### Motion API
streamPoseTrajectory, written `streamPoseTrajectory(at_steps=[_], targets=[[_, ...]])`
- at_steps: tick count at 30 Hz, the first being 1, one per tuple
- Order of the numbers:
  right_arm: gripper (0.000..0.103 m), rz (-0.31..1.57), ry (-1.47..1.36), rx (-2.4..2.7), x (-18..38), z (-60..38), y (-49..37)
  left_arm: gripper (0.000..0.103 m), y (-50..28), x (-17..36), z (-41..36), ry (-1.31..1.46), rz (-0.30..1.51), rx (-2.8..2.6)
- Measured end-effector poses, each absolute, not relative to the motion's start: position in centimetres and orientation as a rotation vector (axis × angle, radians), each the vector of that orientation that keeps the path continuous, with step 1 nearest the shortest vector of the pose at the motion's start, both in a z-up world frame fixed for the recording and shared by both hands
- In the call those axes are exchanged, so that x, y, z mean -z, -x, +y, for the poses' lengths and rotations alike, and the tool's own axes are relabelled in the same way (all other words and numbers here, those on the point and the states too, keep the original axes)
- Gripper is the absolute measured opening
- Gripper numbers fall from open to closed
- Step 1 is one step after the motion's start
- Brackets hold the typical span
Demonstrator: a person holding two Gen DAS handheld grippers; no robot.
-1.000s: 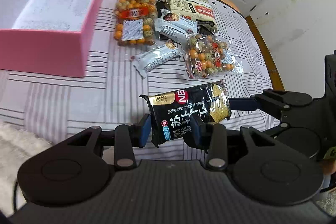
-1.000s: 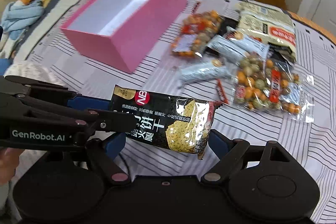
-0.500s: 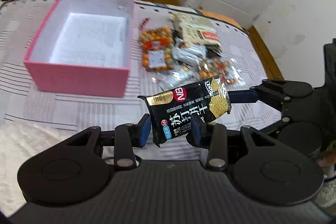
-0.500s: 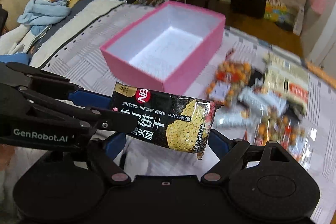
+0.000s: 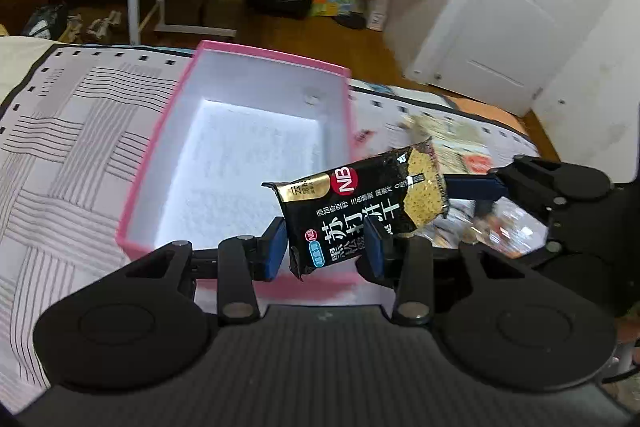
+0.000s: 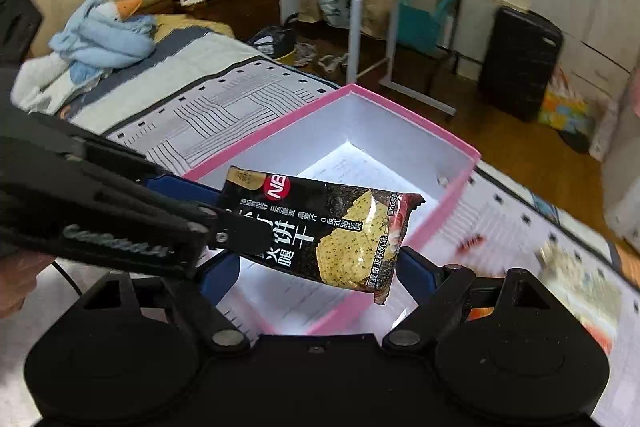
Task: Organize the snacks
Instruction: 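Carry the cracker packet with the left gripper over the pink box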
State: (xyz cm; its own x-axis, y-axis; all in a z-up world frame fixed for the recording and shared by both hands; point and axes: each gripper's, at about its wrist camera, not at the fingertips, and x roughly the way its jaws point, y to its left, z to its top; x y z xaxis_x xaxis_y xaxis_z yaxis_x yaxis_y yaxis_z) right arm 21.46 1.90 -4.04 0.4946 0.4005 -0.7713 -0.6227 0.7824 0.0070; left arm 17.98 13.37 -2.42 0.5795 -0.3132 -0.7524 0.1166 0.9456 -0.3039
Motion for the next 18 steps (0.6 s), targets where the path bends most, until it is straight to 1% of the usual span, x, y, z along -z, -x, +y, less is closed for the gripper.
streamPoseTrajectory(at_steps=[5, 9, 18], targets=[[0.089, 0.884, 0.306, -0.657, 6.8, 3.3, -25.6, 0.041, -23.2, 6.3, 15.1, 0.314, 0.975, 0.220], [0.089, 0.925, 0.326, -0.673, 8.3, 4.3, -27.2, 0.041, -25.3, 8.9, 15.9, 0.338, 1.010, 0.198], [0.089, 0.969, 0.436, -0.655, 10.2, 6.4, -28.3, 0.041, -27.0, 11.4, 16.7, 0.345, 1.062, 0.171]])
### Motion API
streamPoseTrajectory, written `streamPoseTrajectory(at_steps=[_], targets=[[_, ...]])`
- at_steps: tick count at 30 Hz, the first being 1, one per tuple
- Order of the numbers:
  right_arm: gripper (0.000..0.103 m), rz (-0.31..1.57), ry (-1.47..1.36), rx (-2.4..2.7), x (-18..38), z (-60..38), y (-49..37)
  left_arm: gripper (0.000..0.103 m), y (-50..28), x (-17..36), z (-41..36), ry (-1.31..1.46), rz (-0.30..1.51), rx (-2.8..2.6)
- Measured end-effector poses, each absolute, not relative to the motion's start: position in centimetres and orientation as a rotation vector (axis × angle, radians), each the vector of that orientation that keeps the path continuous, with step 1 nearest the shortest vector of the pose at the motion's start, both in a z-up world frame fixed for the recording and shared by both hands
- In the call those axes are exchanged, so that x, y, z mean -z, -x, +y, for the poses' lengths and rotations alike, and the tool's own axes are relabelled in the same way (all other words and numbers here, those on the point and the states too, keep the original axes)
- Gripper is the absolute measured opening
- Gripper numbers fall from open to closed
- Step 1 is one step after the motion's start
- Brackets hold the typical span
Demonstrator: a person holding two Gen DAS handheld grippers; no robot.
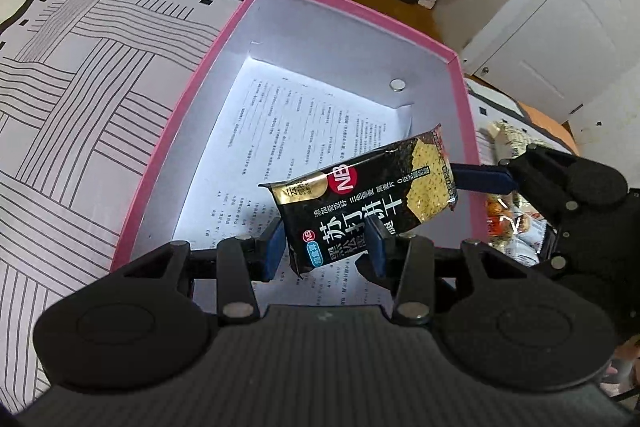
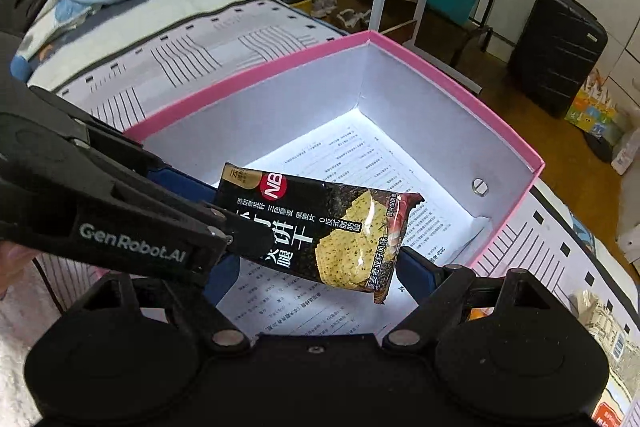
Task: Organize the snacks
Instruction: 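Carry the cracker packet with the left gripper over the pink box, then open the left gripper to drop the packet into the box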
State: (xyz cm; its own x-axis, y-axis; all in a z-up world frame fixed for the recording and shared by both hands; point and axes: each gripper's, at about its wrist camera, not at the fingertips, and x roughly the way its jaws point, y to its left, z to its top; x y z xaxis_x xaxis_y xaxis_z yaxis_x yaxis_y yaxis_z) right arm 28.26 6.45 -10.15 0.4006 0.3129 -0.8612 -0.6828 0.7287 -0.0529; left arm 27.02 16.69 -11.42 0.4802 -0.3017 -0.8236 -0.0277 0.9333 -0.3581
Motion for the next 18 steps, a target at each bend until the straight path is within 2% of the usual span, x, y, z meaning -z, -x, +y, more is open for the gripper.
streamPoseTrajectory(at_steps=[3, 5, 10, 18], targets=[[0.089, 0.979, 0.459, -0.633, 10.8, 6.8, -28.6, 0.041, -27.4, 12.0, 16.7, 0.341, 1.075, 0.159], [0.089, 0.981, 0.473, -0.624, 11.0, 7.0, -28.5, 0.046, -27.6, 12.3, 16.8, 0.335, 1.083, 0.142], [0.089, 0.970, 0.488, -0.618, 10.9, 7.2, -27.8, 0.050, -27.4, 12.6, 16.9, 0.336, 1.085, 0.132], [0.089, 0.948, 0.457, -0.608, 8.7, 6.0, -25.6, 0.053, -24.8, 10.1, 16.5, 0.292, 1.022, 0.130]])
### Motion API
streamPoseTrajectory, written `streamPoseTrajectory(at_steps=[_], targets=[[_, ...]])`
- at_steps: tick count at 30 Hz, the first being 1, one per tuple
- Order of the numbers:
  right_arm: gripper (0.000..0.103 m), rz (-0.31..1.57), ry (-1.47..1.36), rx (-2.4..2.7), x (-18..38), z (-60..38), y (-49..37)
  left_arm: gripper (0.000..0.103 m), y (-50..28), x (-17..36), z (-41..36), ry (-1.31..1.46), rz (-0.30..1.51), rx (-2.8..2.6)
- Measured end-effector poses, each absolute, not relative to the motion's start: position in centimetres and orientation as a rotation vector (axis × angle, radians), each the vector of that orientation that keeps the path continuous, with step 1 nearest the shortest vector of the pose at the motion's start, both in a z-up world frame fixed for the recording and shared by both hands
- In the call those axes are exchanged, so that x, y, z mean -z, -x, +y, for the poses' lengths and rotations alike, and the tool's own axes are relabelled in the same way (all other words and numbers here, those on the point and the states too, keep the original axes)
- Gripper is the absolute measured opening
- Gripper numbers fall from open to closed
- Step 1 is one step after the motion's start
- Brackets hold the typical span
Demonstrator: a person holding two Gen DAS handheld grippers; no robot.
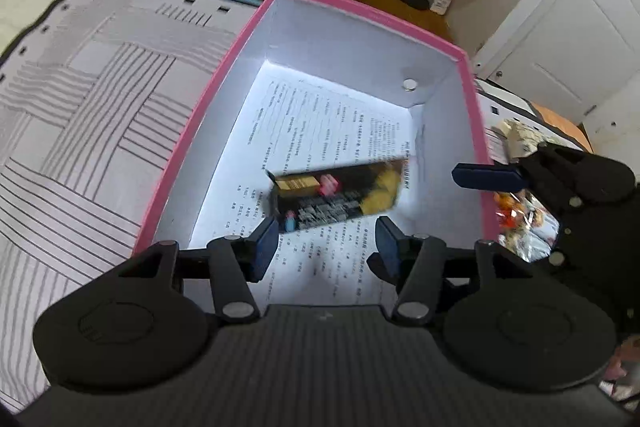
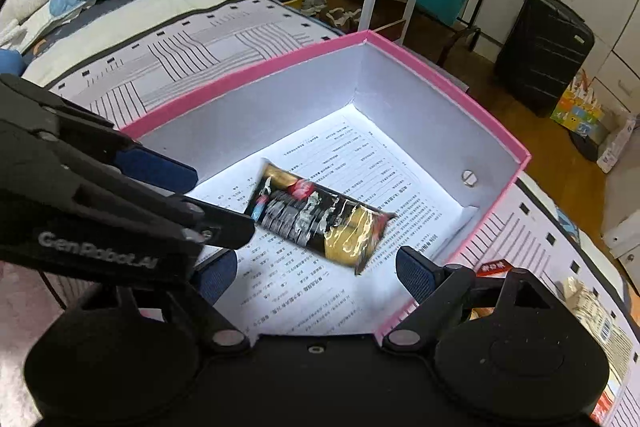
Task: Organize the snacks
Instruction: 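Open the left gripper to drop the packet into the box, then move the right tool to the clear bag of coated peanuts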
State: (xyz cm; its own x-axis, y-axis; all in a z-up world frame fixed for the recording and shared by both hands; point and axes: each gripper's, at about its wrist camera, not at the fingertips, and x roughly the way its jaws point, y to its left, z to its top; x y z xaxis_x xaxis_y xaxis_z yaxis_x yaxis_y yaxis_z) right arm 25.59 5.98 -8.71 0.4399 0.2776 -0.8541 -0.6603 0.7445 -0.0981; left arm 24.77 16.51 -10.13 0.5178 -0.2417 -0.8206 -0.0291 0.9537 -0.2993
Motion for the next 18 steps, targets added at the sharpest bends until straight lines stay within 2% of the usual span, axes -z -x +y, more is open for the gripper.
streamPoseTrajectory(at_steps=[10, 18], targets=[[0.090, 0.887, 0.423, -0.566, 3.4, 2.5, -21.3, 0.053, -20.0, 4.0, 14.4, 0.176, 0.927, 0.163], [0.091, 0.795, 0.292, -0.505, -1.9, -4.5, -16.8, 0.053, -15.9, -1.2, 10.7, 0.106, 0.878, 0.248]])
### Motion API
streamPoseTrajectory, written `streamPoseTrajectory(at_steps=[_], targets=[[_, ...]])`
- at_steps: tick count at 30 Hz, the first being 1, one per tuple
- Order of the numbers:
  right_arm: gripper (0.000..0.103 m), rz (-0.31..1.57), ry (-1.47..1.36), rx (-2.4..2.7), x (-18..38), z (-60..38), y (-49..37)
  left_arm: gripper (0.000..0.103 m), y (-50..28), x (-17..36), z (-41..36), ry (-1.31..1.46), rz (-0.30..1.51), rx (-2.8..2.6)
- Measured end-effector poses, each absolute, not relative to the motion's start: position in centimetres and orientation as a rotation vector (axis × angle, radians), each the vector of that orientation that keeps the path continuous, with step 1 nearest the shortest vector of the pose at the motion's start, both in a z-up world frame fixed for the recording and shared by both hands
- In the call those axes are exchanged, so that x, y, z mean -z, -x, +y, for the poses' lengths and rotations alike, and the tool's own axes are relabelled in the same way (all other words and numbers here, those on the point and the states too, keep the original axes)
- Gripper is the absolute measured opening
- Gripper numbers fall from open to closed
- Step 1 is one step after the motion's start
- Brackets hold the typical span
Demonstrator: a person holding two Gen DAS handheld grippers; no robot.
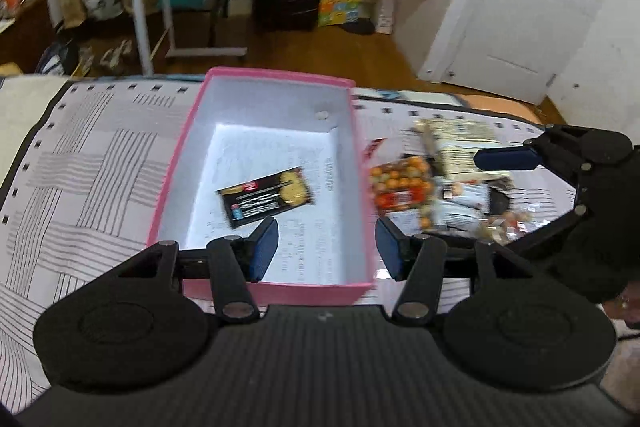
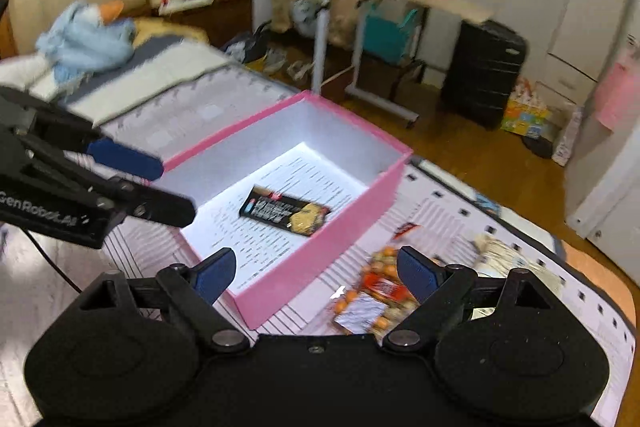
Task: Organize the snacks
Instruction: 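Move the right tool to the clear bag of coated peanuts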
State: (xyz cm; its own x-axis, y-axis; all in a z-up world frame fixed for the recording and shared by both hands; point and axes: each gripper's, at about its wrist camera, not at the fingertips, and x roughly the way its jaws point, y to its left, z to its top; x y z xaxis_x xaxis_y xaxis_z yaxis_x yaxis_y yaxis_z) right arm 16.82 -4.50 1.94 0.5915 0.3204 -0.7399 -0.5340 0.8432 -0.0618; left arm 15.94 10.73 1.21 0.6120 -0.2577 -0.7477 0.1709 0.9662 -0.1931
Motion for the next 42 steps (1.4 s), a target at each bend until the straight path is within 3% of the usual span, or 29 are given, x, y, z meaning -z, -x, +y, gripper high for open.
streamPoseTrajectory(at_steps=[7, 14, 25, 34, 38, 42], targets=[[0.092, 0.660, 0.115, -0.337, -3.1, -13.4, -15.1, 0.055, -14.0, -3.4, 6.5, 0.110, 0.854, 0.367], [0.092, 0.873, -0.151, -0.184, 1.8, -21.7, -17.9, 0.054, -15.0, -0.5, 0.2, 0.089, 0.903, 0.457], [0.090, 1.165, -0.557, 0.092, 12.6, -28.4, -18.4, 0.050, -20.5, 8.8, -8.4, 0.080, 1.010, 0.526], [0.090, 1.254, -0.917, 0.202, 17.7, -30.3, -18.6, 0.046, -22.4, 13.5, -11.1, 0.040, 0.990, 0.517], [0.092, 1.259, -0.917, 0.223, 18.1, -30.0, -19.4, 0.046, -22.6, 14.6, -11.1, 0.062, 0.979, 0.554], [0.093, 1.251, -0.866, 0.238, 17.7, -29.7, -19.9, 0.035, -21.9, 15.1, -11.4, 0.059, 0.994, 0.641]])
